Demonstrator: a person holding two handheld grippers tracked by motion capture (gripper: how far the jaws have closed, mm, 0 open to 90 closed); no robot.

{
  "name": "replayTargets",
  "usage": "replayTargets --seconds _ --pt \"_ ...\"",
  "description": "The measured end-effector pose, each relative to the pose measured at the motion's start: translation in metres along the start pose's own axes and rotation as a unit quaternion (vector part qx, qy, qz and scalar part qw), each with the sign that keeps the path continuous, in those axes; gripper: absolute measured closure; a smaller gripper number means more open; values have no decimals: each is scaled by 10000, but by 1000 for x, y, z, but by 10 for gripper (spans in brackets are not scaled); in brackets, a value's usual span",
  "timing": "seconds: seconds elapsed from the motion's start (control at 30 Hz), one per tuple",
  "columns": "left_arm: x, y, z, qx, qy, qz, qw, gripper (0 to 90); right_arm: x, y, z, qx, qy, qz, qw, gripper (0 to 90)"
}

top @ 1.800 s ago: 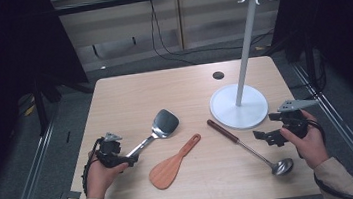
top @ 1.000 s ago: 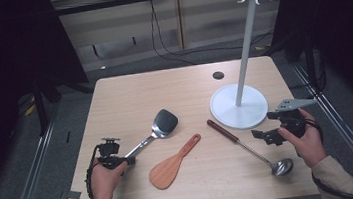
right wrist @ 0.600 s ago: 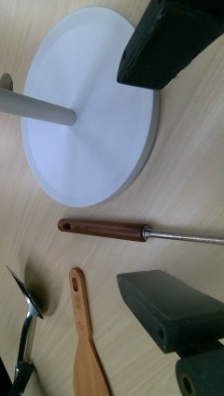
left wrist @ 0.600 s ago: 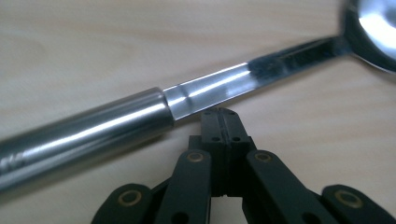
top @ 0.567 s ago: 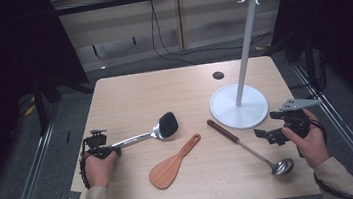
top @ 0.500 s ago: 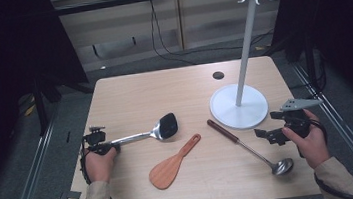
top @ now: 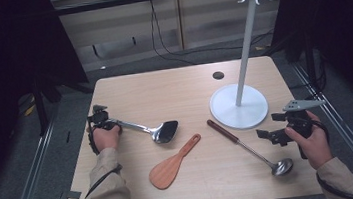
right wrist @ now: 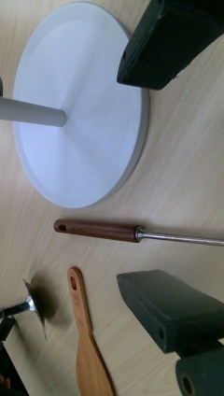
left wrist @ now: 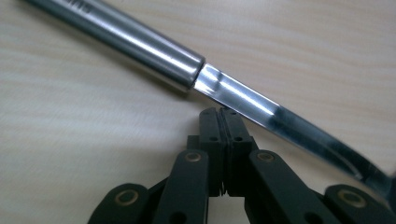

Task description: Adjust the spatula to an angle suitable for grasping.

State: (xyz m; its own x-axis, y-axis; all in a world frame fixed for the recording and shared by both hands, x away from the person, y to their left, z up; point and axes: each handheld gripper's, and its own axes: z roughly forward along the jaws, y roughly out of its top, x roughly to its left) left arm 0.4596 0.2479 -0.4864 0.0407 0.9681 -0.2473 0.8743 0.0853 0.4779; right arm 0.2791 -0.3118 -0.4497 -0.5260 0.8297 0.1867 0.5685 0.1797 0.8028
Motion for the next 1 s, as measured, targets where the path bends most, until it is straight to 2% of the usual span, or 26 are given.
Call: replayTargets --seconds 0.1,0.13,0.37,0.43,0.47,0.5,0.6,0.67,0.73,0.77,0.87,0.97,1.0 --pt "-11 11 9 50 15 143 9999 863 -1 -1 -1 -13 16 -14 10000 42" --pt "-11 11 9 50 15 143 9999 862 -2 -1 -1 -14 15 13 10000 42" --pt "-41 24 25 73 -100 397 9991 839 -3 -2 0 -3 22 26 10000 41" --pt "-52 28 31 93 -156 614 9980 829 -1 -1 -1 -14 29 3 10000 42" --pt "-52 28 31 93 -156 614 9980 824 -1 -1 -1 -14 29 3 10000 42" --pt "-59 29 34 103 -168 668 9976 824 -1 -1 -1 -17 25 5 10000 42" --pt "-73 32 40 137 -267 833 9961 808 0 0 0 -6 34 10 10000 42" --pt "-84 34 44 186 -336 1030 9939 800 0 -1 1 11 57 -11 10000 42" --pt "-88 35 45 219 -334 1102 9931 800 0 -1 1 15 60 -12 10000 42" --pt "-96 34 48 235 -384 1252 9911 799 0 -1 1 3 67 -19 10000 43" --pt "-102 33 49 252 -460 1326 9898 787 0 -1 1 20 83 -26 10000 43" --pt "-109 31 48 340 -506 1497 9868 776 0 -1 2 24 86 -25 10000 43" --pt "-110 31 48 312 -444 1551 9864 753 0 0 2 24 91 -32 10000 43"
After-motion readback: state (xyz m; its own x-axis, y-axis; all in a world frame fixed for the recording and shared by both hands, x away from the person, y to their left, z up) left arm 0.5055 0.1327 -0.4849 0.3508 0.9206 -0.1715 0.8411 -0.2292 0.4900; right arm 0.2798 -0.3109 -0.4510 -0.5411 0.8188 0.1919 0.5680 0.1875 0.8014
